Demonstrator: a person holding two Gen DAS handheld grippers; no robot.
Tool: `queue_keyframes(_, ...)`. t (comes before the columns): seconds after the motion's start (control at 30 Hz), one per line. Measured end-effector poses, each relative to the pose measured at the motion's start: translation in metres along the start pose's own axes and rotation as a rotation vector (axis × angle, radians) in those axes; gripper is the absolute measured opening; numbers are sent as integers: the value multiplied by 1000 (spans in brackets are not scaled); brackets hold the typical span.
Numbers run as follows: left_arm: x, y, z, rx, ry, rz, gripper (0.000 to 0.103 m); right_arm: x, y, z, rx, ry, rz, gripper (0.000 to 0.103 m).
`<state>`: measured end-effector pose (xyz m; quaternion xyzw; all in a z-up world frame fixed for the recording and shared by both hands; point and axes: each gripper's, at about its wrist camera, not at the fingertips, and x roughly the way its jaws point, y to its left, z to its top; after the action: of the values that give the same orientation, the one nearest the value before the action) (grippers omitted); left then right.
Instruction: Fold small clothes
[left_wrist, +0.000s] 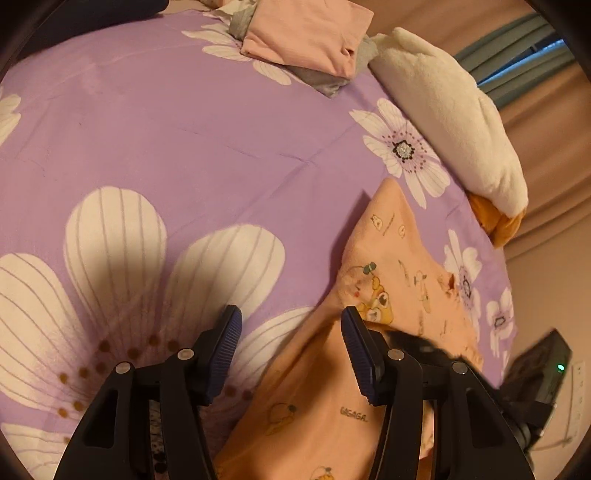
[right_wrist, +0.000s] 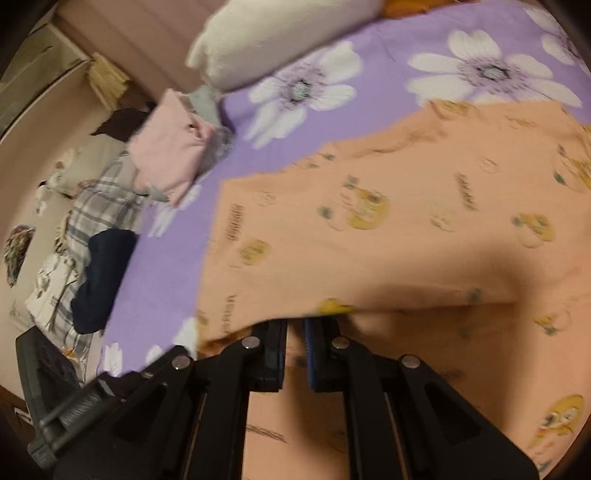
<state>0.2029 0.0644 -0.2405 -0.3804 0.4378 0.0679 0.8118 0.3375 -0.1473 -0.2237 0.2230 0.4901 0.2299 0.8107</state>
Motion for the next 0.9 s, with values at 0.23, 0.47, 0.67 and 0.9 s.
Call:
queue_keyframes(0.23,-1,-6,-7,19,-26,29,54,3,20,-24,-165,59,62,11)
queue_keyframes(0.47,-8,-11,9,-19,-17,-87,54,-52,-20,-20,-158,87,79,10)
queue_keyframes(0.67,18,-73,0,289,-19,-69,64,-127,-74,12,-53,-161,-102,15)
queue_keyframes(0.9,38,-61,-12,331,-23,55,64,-125,-159,9,163,-145,-233,0)
